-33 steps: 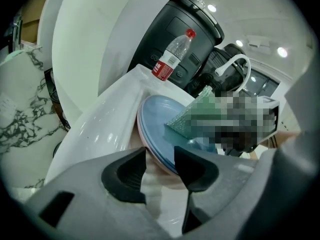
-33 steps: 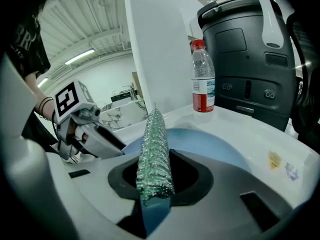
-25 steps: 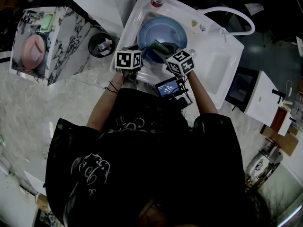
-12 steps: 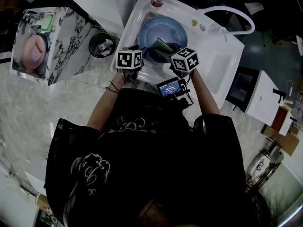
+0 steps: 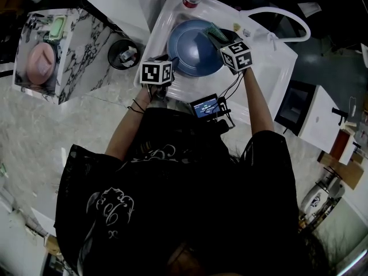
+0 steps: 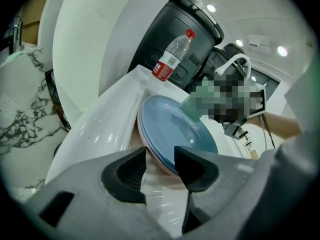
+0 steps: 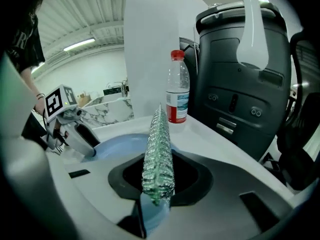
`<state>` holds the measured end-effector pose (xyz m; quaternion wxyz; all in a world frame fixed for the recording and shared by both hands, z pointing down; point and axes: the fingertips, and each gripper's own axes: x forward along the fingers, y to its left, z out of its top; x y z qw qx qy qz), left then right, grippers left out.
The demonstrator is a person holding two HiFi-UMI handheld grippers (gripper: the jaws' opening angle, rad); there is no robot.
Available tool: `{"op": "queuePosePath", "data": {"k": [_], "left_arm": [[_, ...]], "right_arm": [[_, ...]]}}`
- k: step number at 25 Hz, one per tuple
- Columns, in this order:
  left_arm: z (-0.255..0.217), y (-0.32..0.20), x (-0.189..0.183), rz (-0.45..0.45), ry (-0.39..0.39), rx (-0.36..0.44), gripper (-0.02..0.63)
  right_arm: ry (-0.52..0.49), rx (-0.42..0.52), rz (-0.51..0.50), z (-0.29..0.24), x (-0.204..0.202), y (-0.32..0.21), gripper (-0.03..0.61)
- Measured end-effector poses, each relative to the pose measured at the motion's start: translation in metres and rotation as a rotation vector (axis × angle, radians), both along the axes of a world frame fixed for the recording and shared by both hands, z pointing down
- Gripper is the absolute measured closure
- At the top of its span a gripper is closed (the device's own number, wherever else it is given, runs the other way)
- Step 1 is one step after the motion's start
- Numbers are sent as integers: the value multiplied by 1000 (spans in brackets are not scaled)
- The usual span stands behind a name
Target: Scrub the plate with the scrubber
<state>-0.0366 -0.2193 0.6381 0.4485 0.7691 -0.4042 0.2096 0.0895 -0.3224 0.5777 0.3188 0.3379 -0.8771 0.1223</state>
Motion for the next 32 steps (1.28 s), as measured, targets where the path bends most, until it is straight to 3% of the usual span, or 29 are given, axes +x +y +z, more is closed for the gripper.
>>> {"op": "queuePosePath", "data": {"k": [6, 16, 25, 32], "left_arm": [[0, -1, 0, 0, -1, 4, 426], [-1, -1, -1, -9, -12, 21, 426], [-1, -2, -2, -22, -21, 24, 426], [-2, -1, -2, -31, -31, 32, 426]], "right_arm": [[139, 78, -62, 8, 16, -21, 489], [205, 36, -103, 26, 17, 5, 489], [136, -38, -42, 25, 21, 50, 488], [74, -89, -69, 23, 7, 87, 488]]}}
